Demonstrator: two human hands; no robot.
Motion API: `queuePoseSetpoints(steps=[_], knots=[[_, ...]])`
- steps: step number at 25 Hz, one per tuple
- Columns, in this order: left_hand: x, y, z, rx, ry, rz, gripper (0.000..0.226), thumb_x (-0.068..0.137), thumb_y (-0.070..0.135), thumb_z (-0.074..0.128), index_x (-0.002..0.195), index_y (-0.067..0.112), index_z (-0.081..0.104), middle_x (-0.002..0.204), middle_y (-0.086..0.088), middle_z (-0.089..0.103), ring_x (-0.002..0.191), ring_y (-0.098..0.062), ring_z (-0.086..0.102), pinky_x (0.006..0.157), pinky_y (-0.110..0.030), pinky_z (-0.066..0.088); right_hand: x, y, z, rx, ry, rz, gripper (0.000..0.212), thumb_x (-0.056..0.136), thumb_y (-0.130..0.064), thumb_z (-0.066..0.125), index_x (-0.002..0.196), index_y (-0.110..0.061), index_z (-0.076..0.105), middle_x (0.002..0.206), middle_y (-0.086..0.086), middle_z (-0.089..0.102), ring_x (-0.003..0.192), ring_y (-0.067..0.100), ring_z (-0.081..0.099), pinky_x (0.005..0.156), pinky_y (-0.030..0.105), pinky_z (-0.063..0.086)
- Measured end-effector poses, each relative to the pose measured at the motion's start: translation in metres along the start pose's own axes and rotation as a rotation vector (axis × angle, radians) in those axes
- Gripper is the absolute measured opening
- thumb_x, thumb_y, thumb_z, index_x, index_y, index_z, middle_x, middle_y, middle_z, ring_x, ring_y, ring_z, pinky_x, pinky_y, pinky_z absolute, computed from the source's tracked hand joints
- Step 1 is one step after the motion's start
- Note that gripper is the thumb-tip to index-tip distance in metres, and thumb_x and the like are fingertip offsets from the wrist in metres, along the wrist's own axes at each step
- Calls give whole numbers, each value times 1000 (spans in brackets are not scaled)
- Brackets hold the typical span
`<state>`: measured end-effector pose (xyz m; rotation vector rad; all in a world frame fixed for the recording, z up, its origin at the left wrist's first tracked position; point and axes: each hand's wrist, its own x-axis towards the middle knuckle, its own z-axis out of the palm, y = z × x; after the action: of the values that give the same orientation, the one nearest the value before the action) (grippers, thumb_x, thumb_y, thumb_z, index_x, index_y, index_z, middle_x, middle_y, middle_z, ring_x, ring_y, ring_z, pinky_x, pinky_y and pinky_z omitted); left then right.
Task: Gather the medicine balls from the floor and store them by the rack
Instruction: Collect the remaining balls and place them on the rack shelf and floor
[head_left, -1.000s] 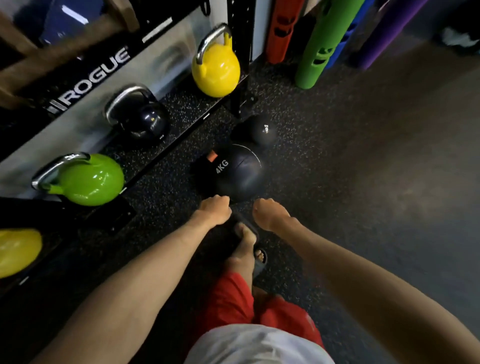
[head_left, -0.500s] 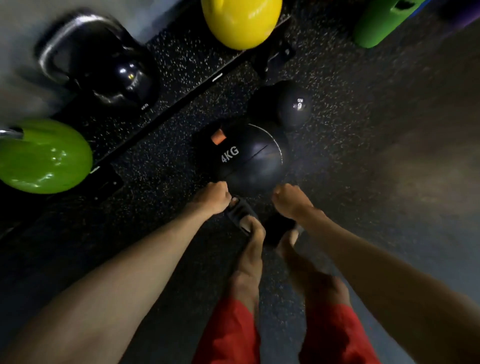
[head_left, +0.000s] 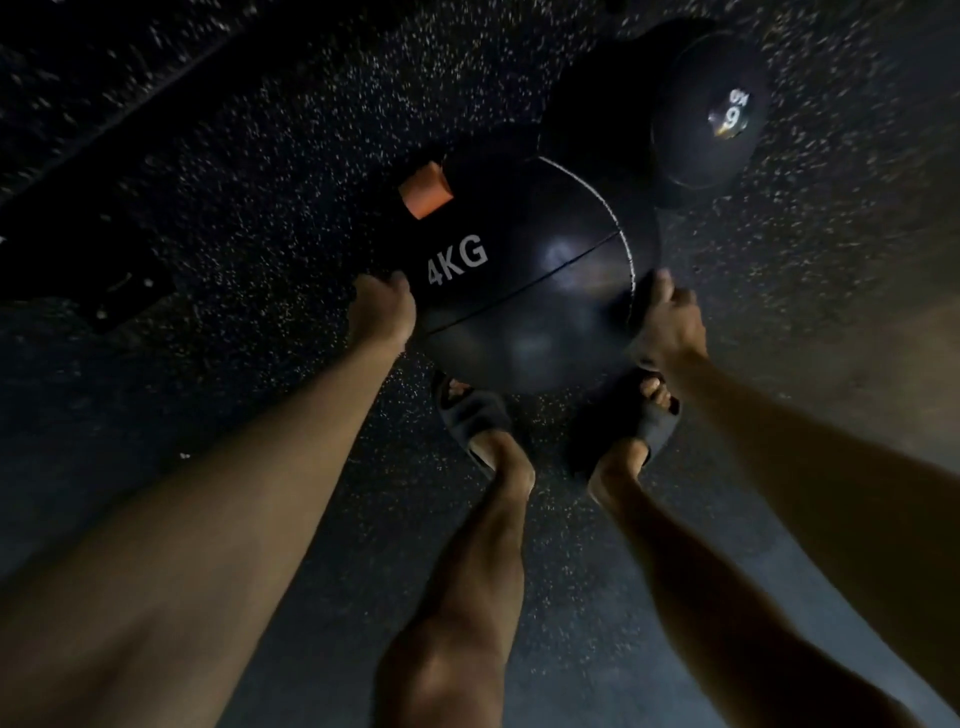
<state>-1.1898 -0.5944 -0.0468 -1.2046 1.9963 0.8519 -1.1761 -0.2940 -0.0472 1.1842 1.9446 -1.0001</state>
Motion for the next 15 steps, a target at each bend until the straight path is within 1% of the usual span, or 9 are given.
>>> queuePoseSetpoints(steps=[2,3,5,6,7,9,10,12,15], knots=[[14,1,7,-195,38,-81,63,99,55,37,141,9,43,134,-19,57,116,-38,60,100,-53,50,27,1,7,228,-19,73,74,98,-67,30,146,-13,43,141,13,51,128,35,52,99,48,48],[21,2,12,-296,-8,-117,64,100,58,36,144,12,43,136,-15,56,117,-35,58,100,-50,49,43,4,10,319,-49,101,79,93,-74,33,148,-18,43,140,5,52,126,30,53,98,46,49],[34,-1,18,-513,-179,-190,65,98,67,33,140,21,50,125,-7,60,106,-28,60,89,-40,50,80,15,18,477,-105,116,98,71,-90,47,145,-26,50,138,-1,59,122,26,58,103,49,48],[38,-3,20,-616,-273,-194,64,96,70,31,134,24,54,120,-4,62,101,-24,61,85,-38,50,95,20,23,571,-134,126,103,60,-94,55,140,-27,56,134,-1,64,120,25,62,105,49,48],[44,-5,24,-695,-352,-163,63,96,71,31,128,24,58,121,-3,65,102,-23,63,87,-38,51,105,24,28,645,-184,126,98,60,-90,61,135,-27,62,129,-1,68,117,24,65,105,47,48],[55,-9,31,-796,-410,-87,60,99,67,31,129,24,61,130,-5,66,112,-22,65,100,-41,50,104,22,33,728,-219,108,74,77,-74,59,129,-22,66,123,1,72,115,23,67,106,43,49],[55,-9,31,-801,-402,-65,57,100,64,30,127,25,62,126,-3,69,112,-20,67,100,-38,51,102,19,36,754,-225,92,68,83,-68,56,129,-20,66,122,2,72,115,23,67,106,43,49],[51,-13,26,-766,-377,-42,51,102,60,29,117,28,66,110,3,75,106,-16,69,91,-33,56,92,19,40,787,-220,61,63,87,-63,53,128,-18,67,122,2,72,115,23,67,104,40,50],[36,-10,10,-744,-392,-4,50,101,60,32,115,28,69,110,3,76,109,-18,69,92,-35,55,60,19,31,818,-152,48,52,91,-59,52,119,-18,70,118,0,73,114,21,67,100,37,52]])
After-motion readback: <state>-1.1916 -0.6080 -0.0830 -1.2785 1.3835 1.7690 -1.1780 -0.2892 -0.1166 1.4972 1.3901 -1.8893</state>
